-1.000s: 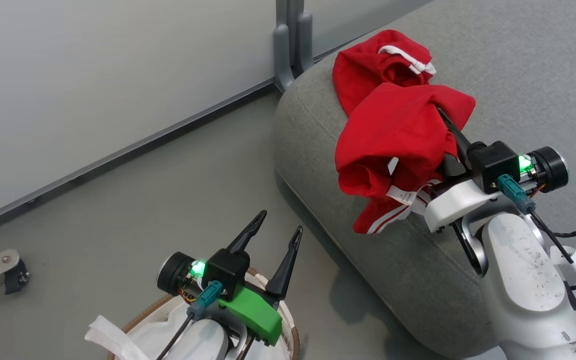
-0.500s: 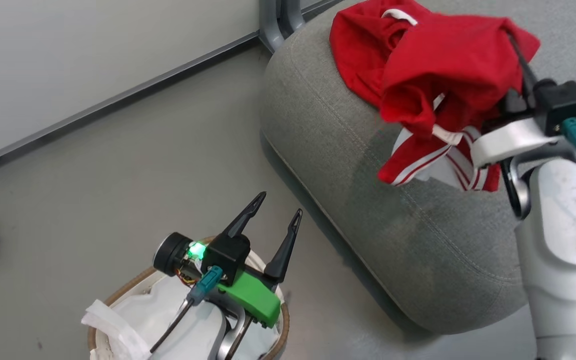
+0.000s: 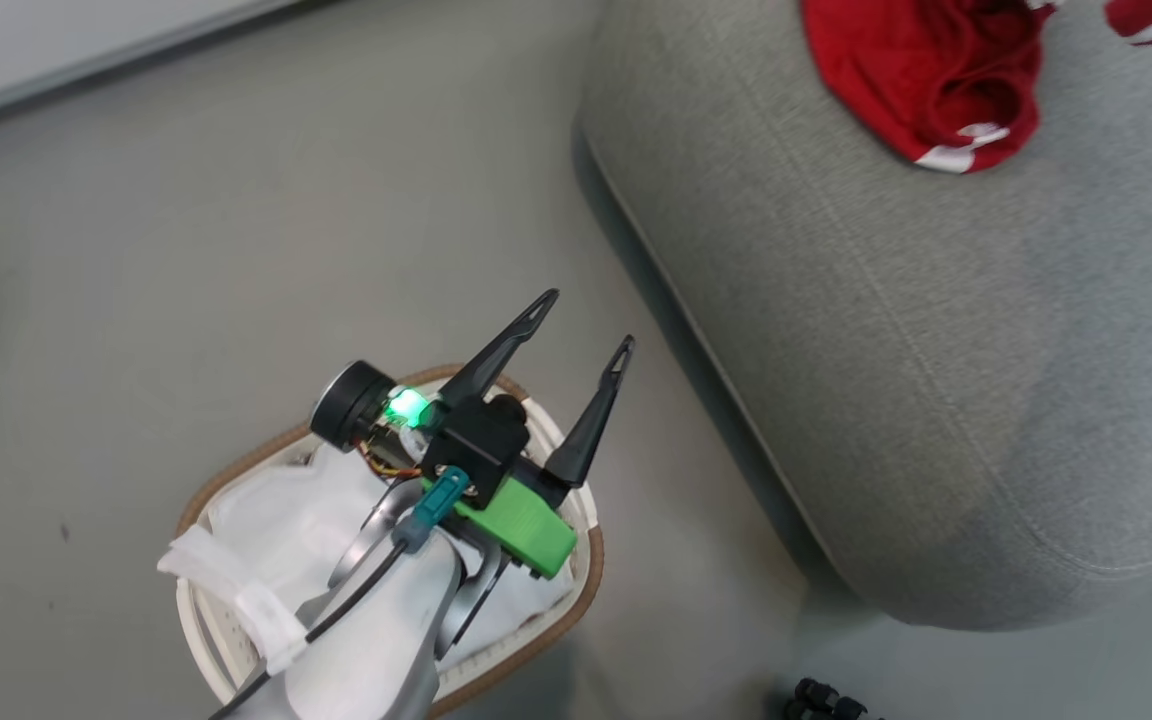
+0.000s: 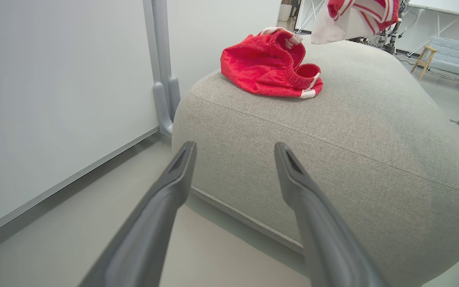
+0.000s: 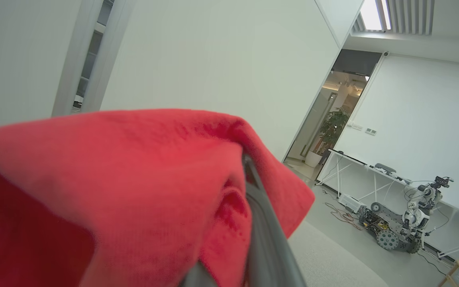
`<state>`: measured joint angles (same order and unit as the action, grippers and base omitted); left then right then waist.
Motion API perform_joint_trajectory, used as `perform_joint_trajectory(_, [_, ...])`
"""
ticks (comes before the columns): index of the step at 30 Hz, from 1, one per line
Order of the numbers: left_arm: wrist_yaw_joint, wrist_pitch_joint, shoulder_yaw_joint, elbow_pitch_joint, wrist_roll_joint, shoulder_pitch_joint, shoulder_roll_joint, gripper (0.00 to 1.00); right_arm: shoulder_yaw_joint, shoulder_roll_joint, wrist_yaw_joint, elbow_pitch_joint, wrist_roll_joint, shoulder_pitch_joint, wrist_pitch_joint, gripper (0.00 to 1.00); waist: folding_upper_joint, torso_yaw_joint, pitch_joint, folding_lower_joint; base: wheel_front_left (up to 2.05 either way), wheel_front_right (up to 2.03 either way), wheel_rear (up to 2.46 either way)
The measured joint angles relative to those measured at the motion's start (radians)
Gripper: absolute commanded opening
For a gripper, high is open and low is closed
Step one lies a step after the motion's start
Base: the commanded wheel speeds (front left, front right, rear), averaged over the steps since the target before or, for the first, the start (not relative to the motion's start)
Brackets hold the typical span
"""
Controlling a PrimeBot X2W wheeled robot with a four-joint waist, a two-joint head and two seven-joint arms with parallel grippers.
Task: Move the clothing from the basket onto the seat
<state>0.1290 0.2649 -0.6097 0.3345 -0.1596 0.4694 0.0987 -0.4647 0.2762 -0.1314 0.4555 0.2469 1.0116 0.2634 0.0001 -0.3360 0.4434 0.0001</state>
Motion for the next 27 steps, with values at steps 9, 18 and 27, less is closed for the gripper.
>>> perform_joint_trajectory(9, [0.000, 0.000, -0.023, -0.012, 0.022, 0.075, 0.007, 1.00, -0.070, 0.016, 0.000, 0.081, 0.055, 0.019, 0.000, 0.00, 0.0000, 0.063, 0.158, 0.0001, 0.00, 0.00, 0.00])
perform_joint_trajectory(18, [-0.001, 0.000, -0.019, -0.013, 0.030, 0.087, 0.011, 1.00, -0.071, -0.074, 0.000, 0.122, 0.093, -0.025, 0.000, 0.00, 0.0000, 0.101, 0.273, 0.0002, 0.00, 0.00, 0.00])
perform_joint_trajectory(27, [-0.001, 0.000, -0.009, -0.015, 0.028, 0.087, 0.007, 1.00, -0.052, -0.086, 0.000, 0.089, 0.105, -0.088, 0.000, 1.00, 0.0000, 0.107, 0.252, 0.0001, 0.00, 0.00, 0.00])
